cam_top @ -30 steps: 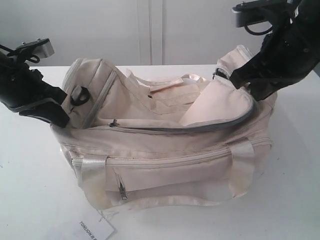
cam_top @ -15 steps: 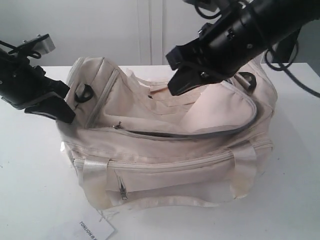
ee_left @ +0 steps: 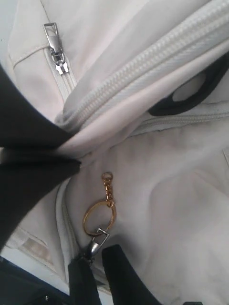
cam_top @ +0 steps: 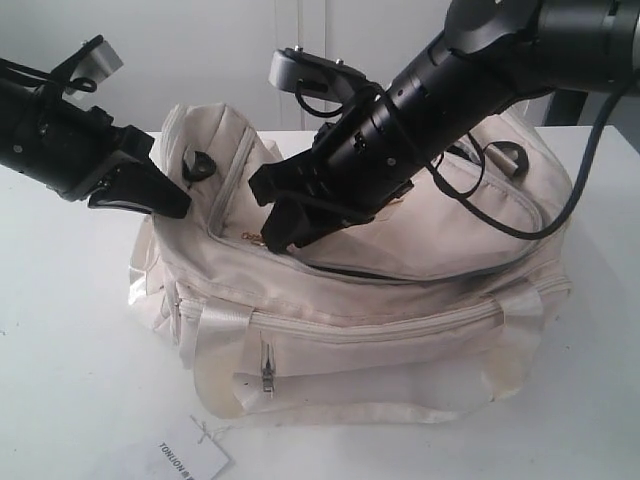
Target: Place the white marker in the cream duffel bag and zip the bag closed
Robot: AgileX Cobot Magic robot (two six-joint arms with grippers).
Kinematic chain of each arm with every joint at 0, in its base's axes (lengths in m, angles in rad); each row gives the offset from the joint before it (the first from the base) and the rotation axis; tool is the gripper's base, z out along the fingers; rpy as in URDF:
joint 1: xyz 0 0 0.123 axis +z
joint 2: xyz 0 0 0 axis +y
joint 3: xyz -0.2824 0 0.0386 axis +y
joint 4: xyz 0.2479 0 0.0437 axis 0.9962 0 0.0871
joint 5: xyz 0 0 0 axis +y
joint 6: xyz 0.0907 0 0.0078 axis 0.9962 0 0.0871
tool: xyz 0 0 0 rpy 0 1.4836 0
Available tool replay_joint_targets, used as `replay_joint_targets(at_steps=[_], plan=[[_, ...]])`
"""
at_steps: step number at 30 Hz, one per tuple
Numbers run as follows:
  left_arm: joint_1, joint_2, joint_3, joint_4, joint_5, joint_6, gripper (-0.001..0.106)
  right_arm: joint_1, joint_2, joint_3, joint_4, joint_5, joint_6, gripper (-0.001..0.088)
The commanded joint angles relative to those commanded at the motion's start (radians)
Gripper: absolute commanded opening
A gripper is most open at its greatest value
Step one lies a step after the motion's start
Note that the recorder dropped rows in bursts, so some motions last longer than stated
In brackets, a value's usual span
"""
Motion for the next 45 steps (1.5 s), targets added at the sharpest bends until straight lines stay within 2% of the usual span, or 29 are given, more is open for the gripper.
replay_joint_targets(at_steps=[3,5,10,20,32,34,40,45], plan=[[0.000,0.000,0.000,0.000,0.000,0.014,0.000,0.000,0.000,0.000,0.000,0.009,0.000,0.0308],[0.000,0.000,0.000,0.000,0.000,0.014,0.000,0.000,0.000,0.000,0.000,0.011,0.000,0.0268],[0.000,0.000,0.000,0.000,0.000,0.014,0.000,0.000,0.000,0.000,-0.002,0.015,0.000,-0.0003],[0.000,0.000,0.000,0.072,-0.007,0.014,0.000,0.000,-0.038,-0.006,-0.006,-0.002,-0.034,0.0000],[0.000,0.000,0.000,0.085,-0.005,0.014,0.000,0.000,-0.067,-0.006,-0.007,-0.049,-0.014,0.0001],[0.000,0.000,0.000,0.085,-0.003,0.014,0.000,0.000,-0.054,-0.006,-0.007,-0.065,0.004,0.0022],[0.000,0.000,0.000,0.085,-0.001,0.014,0.000,0.009,0.007,-0.006,0.003,-0.094,0.008,0.0255],[0.000,0.000,0.000,0.085,-0.003,0.014,0.000,0.009,0.063,-0.006,0.058,-0.090,0.008,0.0363]])
